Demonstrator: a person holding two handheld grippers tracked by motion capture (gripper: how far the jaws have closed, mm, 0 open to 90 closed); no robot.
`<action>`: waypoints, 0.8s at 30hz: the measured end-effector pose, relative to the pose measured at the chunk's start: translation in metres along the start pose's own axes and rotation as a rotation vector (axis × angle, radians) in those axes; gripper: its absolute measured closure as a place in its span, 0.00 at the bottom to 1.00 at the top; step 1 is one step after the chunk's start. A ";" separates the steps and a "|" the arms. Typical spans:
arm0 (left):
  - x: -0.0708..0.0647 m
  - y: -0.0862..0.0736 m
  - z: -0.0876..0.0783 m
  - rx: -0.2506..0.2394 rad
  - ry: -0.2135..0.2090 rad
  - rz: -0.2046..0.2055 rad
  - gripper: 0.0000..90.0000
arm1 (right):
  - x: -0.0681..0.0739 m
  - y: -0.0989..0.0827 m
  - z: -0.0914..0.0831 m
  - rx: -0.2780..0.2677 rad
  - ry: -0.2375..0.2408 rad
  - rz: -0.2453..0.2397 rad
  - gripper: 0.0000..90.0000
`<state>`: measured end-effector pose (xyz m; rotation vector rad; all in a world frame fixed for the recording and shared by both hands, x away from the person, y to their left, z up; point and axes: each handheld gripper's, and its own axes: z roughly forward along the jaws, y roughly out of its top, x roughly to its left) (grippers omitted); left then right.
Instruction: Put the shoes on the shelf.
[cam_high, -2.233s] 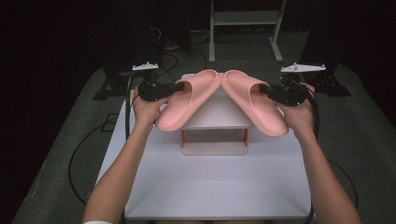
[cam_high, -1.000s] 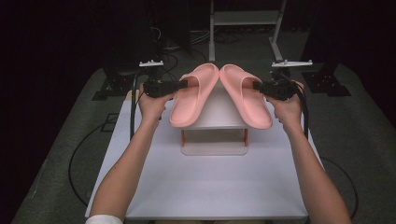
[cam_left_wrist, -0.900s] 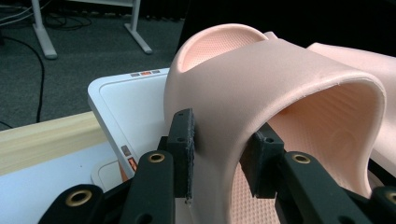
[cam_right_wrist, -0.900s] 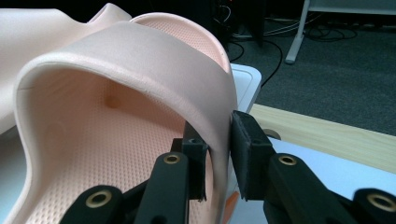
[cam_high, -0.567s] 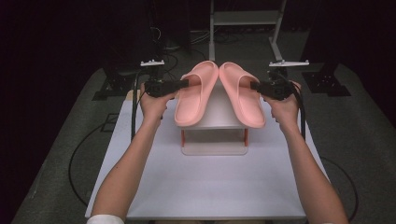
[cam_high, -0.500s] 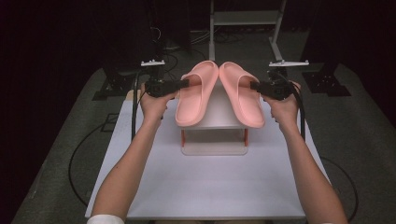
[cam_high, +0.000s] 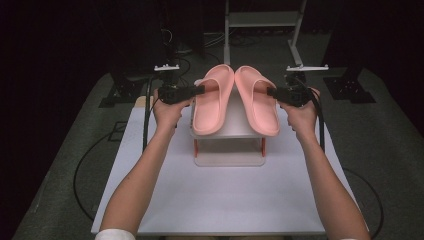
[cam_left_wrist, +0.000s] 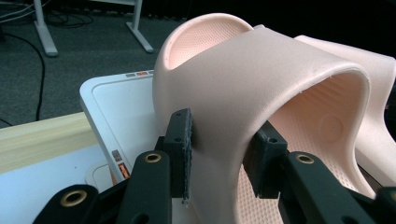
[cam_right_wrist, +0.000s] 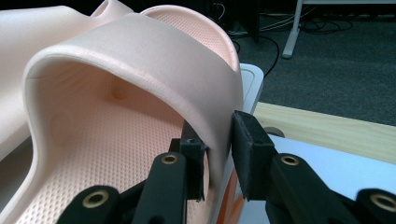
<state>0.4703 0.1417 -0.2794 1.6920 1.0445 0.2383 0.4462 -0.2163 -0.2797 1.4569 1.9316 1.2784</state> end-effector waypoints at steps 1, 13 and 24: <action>0.000 0.000 0.000 0.001 0.001 0.001 0.72 | 0.000 0.000 0.000 0.001 0.001 0.001 0.82; 0.003 -0.001 0.003 0.009 0.008 -0.003 0.71 | 0.003 0.001 0.006 0.009 -0.009 0.015 0.81; 0.006 -0.002 0.004 0.027 0.030 0.004 0.71 | 0.008 0.001 0.018 0.023 -0.011 0.034 0.80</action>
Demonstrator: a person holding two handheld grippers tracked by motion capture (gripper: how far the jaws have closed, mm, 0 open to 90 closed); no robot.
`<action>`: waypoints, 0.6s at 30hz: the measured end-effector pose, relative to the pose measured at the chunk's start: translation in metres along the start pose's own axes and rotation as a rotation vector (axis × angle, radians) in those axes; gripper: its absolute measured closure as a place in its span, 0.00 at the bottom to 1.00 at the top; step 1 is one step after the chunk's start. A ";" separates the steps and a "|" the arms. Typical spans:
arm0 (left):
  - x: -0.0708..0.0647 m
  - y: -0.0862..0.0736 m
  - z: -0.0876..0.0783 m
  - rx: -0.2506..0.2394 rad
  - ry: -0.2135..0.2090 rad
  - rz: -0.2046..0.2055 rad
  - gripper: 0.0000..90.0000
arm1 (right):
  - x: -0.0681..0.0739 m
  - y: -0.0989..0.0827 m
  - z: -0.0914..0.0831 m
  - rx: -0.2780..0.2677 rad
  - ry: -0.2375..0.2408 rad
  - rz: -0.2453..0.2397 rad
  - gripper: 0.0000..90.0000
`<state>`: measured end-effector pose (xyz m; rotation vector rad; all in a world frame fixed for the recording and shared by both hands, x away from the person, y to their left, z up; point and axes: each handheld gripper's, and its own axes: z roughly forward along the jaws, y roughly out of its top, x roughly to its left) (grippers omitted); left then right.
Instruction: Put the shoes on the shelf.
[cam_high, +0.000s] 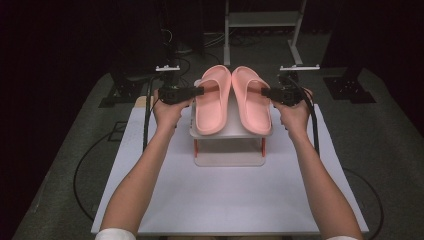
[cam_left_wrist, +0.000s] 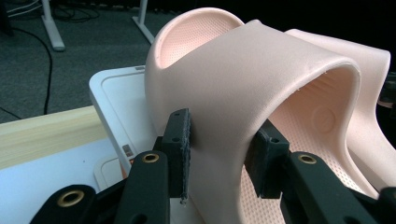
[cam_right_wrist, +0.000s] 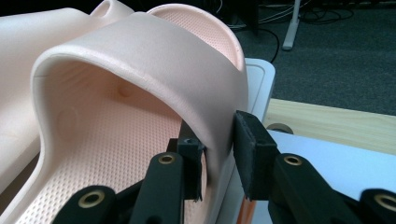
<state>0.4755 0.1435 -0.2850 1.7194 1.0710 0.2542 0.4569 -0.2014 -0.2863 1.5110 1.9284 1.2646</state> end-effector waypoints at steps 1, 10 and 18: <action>0.000 0.000 0.000 0.000 0.000 0.000 0.71 | 0.000 0.000 0.000 0.000 0.000 0.000 0.80; 0.005 0.000 0.005 0.002 0.008 -0.013 0.70 | 0.003 0.001 0.005 0.005 -0.010 0.016 0.79; 0.004 -0.001 0.007 0.007 0.005 -0.013 0.67 | 0.006 0.001 0.007 0.003 -0.011 0.013 0.76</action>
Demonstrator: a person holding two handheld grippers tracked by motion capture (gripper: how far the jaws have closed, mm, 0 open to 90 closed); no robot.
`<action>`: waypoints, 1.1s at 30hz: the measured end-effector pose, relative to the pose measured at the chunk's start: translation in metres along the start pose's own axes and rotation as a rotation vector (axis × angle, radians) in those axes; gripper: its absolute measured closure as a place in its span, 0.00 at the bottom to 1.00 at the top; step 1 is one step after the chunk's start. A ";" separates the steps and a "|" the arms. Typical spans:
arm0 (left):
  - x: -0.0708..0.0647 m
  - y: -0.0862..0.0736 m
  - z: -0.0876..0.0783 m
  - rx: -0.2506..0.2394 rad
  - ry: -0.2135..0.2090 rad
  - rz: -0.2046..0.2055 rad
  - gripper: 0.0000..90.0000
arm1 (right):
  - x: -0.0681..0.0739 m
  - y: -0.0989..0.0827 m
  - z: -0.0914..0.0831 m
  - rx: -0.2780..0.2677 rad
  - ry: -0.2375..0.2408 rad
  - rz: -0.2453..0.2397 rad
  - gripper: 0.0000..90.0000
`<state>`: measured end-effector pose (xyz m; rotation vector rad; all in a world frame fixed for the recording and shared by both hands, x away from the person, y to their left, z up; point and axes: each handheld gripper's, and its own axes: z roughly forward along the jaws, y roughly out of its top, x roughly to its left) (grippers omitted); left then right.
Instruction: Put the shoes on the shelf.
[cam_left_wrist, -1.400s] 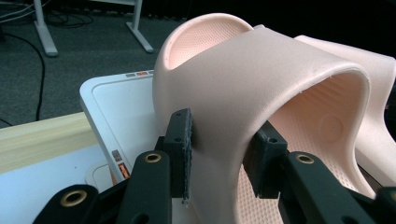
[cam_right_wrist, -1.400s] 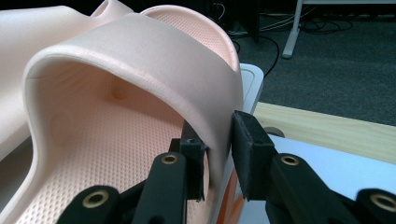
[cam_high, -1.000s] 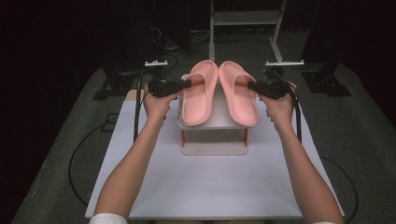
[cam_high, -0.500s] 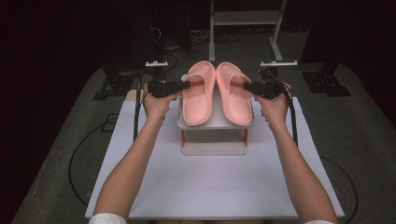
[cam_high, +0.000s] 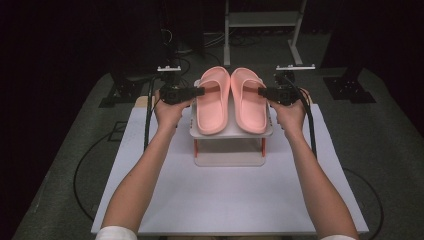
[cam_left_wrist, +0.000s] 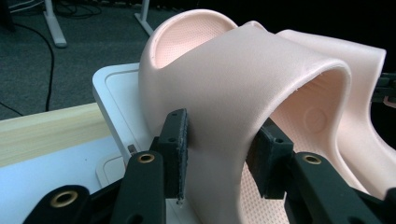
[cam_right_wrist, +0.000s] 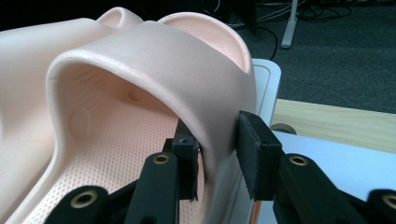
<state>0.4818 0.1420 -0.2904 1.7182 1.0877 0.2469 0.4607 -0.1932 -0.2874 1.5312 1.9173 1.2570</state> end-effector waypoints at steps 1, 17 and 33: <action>0.000 0.000 0.000 0.001 0.001 0.000 0.67 | 0.001 0.000 0.000 0.001 0.000 -0.003 0.76; -0.004 -0.001 0.001 -0.006 -0.003 -0.010 0.60 | 0.008 -0.001 0.003 -0.008 0.010 -0.032 0.69; -0.006 -0.003 -0.005 -0.033 -0.031 -0.005 0.55 | 0.002 -0.007 -0.004 -0.012 0.069 -0.019 0.62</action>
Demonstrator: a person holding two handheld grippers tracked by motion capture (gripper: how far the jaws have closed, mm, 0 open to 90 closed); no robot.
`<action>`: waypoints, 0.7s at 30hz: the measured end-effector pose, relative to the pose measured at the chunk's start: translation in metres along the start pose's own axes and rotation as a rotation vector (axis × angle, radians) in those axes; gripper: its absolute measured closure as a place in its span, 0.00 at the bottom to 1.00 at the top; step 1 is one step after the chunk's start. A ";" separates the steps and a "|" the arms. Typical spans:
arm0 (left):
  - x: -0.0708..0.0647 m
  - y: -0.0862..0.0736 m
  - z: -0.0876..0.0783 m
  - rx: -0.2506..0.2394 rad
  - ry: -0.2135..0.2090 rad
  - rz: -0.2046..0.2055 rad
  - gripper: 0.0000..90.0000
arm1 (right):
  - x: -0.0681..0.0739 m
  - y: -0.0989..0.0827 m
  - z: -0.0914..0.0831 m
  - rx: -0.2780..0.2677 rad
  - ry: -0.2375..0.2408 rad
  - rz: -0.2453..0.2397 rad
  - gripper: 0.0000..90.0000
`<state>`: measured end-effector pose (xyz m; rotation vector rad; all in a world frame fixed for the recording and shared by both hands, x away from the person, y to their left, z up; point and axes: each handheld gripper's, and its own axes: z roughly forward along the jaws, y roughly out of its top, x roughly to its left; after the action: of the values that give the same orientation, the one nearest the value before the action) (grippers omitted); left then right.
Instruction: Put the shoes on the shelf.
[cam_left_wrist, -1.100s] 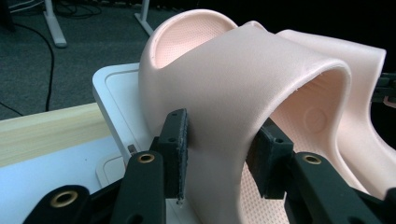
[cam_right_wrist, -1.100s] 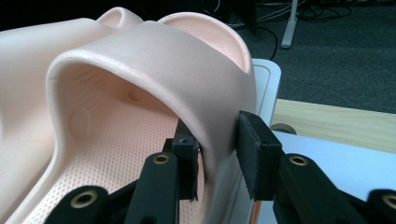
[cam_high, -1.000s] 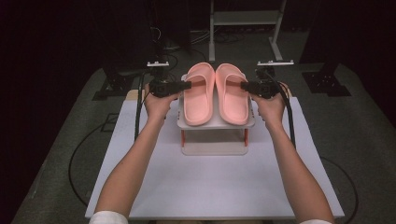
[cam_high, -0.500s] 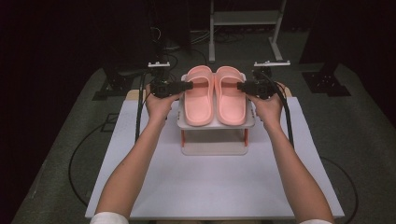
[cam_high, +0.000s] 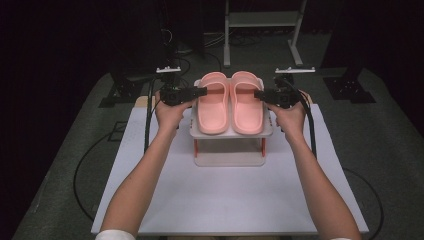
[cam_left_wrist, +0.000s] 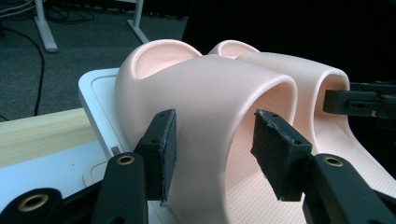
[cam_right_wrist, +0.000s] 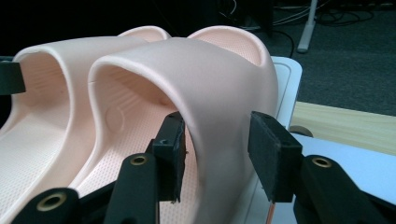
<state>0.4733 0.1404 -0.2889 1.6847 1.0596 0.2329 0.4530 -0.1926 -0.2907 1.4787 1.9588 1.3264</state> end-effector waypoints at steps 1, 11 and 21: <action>0.000 0.000 0.000 0.001 -0.002 -0.001 0.54 | -0.001 -0.001 -0.003 -0.001 0.012 0.008 0.60; 0.001 -0.006 -0.009 -0.015 -0.020 -0.001 0.52 | 0.002 -0.001 -0.015 -0.012 0.041 -0.020 0.57; -0.002 -0.011 -0.015 -0.024 -0.049 0.003 0.50 | 0.003 -0.005 -0.021 -0.016 0.079 -0.038 0.55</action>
<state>0.4574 0.1491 -0.2915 1.6627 1.0142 0.2047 0.4337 -0.1994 -0.2833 1.3948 2.0095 1.4016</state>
